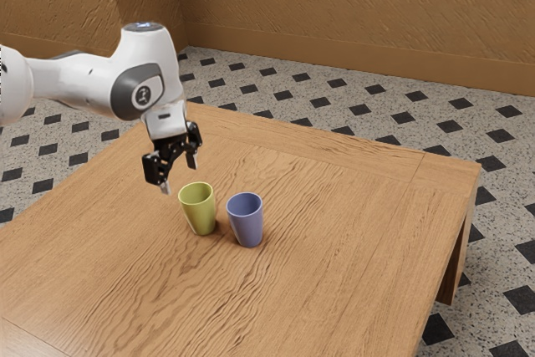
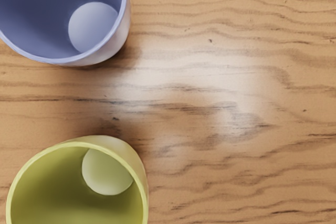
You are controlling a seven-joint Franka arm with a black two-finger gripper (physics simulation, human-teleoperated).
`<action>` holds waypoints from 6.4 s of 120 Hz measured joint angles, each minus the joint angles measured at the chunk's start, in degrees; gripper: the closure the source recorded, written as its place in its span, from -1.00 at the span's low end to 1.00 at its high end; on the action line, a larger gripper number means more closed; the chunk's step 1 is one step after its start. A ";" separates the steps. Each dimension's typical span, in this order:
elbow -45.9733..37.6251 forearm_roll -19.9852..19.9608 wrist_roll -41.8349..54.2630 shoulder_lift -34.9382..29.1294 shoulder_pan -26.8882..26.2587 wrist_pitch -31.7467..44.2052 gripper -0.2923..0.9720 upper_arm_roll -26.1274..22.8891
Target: Place the left cup onto the right cup
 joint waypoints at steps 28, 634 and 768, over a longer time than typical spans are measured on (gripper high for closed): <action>-0.48 0.02 0.37 1.23 -0.02 1.36 -0.54 0.00; -4.91 0.12 1.29 6.98 1.93 14.07 0.30 0.09; -4.86 0.26 1.27 7.09 2.02 14.26 0.67 0.09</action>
